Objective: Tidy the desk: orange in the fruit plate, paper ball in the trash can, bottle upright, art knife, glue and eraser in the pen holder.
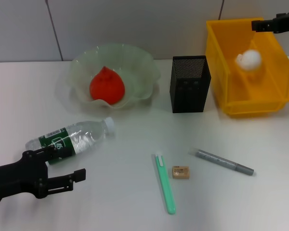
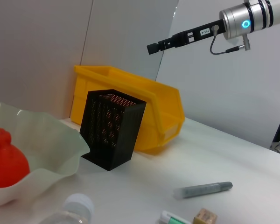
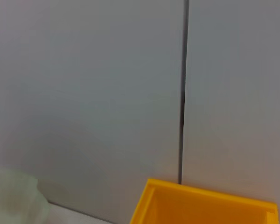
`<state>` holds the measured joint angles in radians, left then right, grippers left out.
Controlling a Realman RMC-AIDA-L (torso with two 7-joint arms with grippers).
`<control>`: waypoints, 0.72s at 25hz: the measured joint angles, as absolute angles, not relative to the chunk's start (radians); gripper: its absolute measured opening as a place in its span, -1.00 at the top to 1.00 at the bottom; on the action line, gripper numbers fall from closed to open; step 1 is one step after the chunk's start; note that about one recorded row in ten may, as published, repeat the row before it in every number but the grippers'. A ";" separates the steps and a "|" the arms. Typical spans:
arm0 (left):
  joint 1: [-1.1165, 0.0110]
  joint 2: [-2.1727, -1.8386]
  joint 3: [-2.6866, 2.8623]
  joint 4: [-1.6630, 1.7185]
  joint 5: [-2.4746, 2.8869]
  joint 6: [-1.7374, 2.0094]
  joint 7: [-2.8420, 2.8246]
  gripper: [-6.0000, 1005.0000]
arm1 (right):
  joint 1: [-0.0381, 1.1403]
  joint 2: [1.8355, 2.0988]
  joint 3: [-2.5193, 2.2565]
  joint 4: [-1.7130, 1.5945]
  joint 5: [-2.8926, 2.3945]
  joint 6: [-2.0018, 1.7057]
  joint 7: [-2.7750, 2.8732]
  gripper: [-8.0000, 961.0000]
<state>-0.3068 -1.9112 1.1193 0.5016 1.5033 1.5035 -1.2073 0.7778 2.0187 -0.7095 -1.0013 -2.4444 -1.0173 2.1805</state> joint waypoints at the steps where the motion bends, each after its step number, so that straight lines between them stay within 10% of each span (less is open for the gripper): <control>1: -0.307 -1.911 1.119 0.502 1.503 1.504 -1.207 -0.65 | 0.777 2.021 -0.707 -1.001 -2.444 -1.014 2.180 -0.34; 18: -0.321 -1.911 1.118 0.503 1.503 1.503 -1.206 -0.65 | 0.572 1.948 -0.708 -0.802 -1.657 -1.562 1.622 -0.62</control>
